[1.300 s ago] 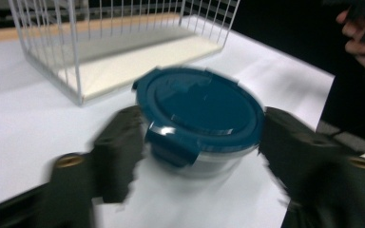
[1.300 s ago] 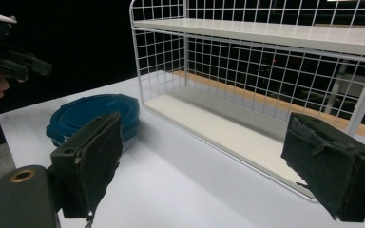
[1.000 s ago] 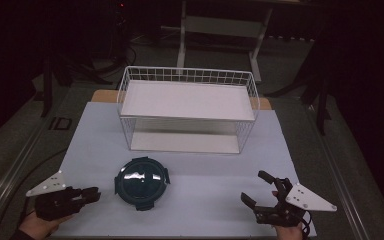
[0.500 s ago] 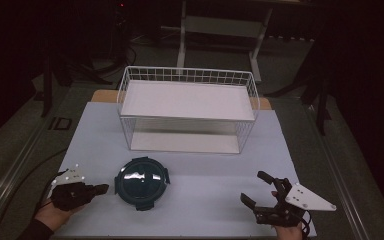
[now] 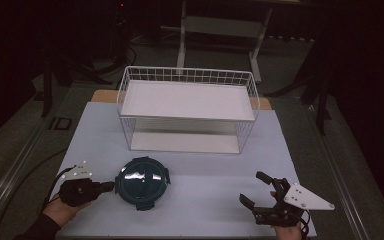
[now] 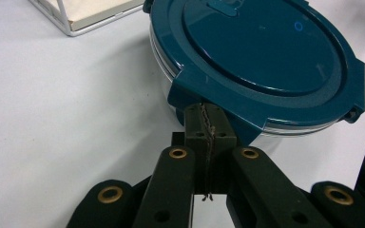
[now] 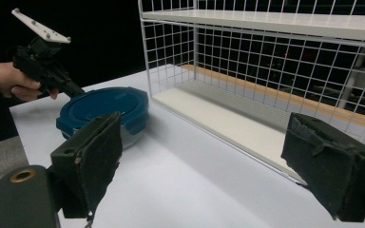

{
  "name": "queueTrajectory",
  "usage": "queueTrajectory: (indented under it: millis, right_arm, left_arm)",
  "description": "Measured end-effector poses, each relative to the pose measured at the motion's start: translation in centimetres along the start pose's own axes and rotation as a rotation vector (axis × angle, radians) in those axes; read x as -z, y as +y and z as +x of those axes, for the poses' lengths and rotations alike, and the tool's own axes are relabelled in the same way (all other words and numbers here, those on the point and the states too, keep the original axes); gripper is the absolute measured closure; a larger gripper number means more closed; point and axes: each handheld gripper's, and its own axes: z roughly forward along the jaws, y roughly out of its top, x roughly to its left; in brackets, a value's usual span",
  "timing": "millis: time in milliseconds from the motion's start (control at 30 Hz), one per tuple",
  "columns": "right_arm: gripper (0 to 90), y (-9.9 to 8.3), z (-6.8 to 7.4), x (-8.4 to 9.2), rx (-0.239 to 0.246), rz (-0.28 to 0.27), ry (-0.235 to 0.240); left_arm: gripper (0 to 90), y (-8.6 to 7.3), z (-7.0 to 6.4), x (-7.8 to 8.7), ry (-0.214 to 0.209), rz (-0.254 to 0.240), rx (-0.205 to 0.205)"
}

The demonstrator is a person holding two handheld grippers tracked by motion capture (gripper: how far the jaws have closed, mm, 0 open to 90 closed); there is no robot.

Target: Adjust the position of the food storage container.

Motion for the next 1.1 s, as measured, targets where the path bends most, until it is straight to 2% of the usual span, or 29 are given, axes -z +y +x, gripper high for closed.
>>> queueTrajectory:
  millis: [367,567,667,767,867,1100]
  right_arm:
    - [12.9,-0.1,0.1,-0.2,0.0,0.012,0.012]
    - [12.9,-0.1,0.1,-0.2,-0.003,0.011,0.011]
    - [12.9,-0.1,0.0,-0.1,-0.003,0.007,0.009]
    - [12.9,-0.1,-0.1,-0.1,-0.009,0.006,0.012]
    - [13.0,0.0,0.1,-0.1,-0.004,0.006,0.013]
    - [13.0,-0.2,0.0,-0.4,-0.013,0.015,0.02]
  left_arm:
    - [90.0,1.6,-0.7,-1.6,-0.018,0.031,-0.025]
    - [90.0,2.5,-1.1,-2.2,-0.006,0.058,-0.068]
    - [90.0,2.4,-1.2,-2.0,-0.006,0.052,-0.055]
    - [90.0,2.2,-1.2,-2.3,-0.001,0.074,-0.06]
    - [90.0,2.2,-1.1,-2.4,-0.001,0.069,-0.051]
    - [90.0,2.9,-1.2,-3.0,0.011,0.073,-0.045]
